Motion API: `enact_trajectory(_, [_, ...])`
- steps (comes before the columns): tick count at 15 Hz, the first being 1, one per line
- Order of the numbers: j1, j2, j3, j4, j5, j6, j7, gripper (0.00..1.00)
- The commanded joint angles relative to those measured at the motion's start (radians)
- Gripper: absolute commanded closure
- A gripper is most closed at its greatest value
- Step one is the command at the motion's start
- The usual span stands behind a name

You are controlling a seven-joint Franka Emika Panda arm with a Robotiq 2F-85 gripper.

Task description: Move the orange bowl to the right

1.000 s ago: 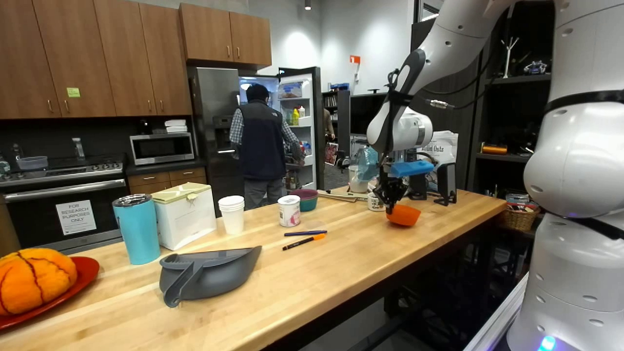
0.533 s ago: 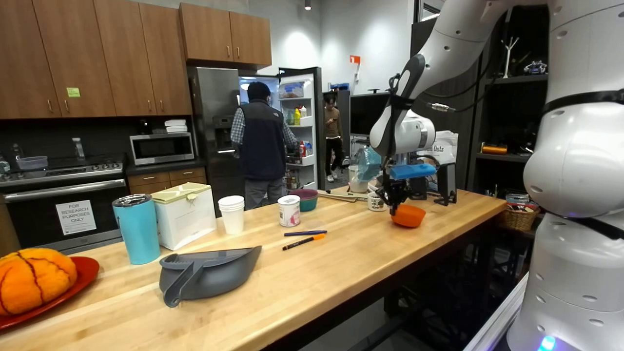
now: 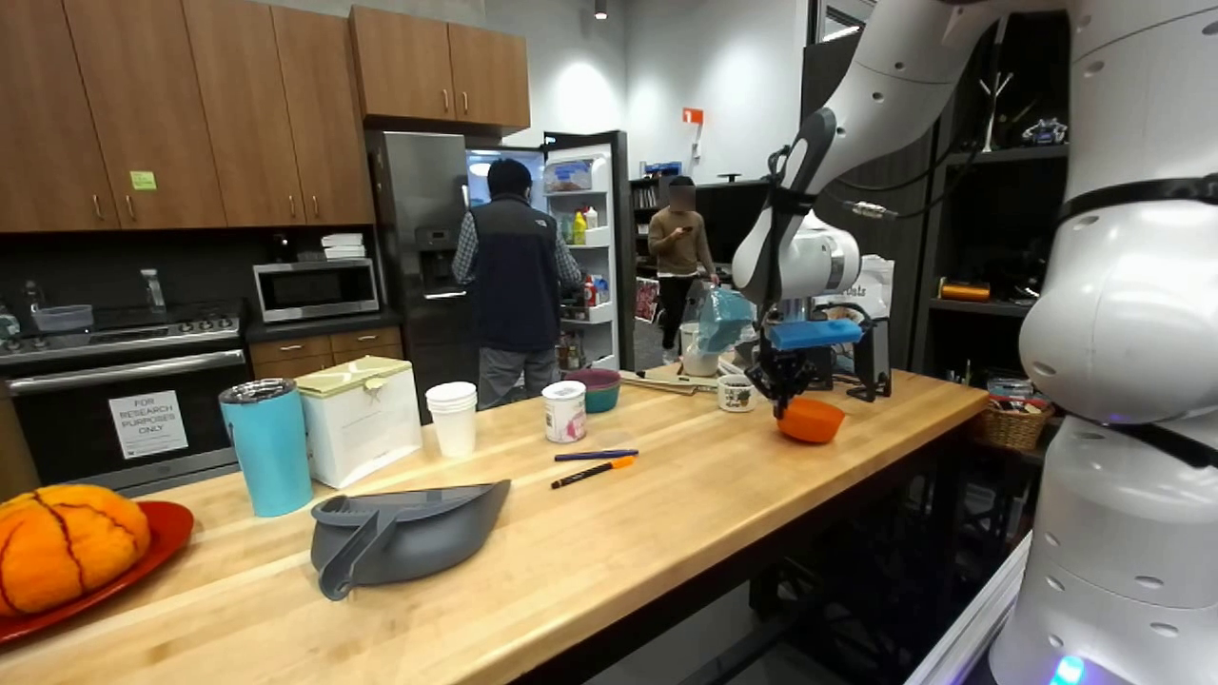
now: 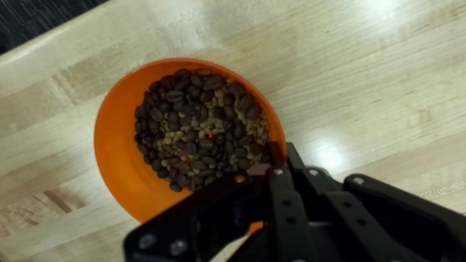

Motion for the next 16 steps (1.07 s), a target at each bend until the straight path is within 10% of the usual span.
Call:
enact_trajectory(1, [-0.011, 0.013, 0.012, 0.009, 0.015, -0.025, -0.022, 0.70])
enact_trajectory(12, [0.007, -0.001, 0.049, -0.004, 0.012, -0.034, -0.038, 0.01])
enact_trajectory(16, [0.023, -0.045, 0.028, -0.003, -0.116, -0.121, 0.025, 0.00])
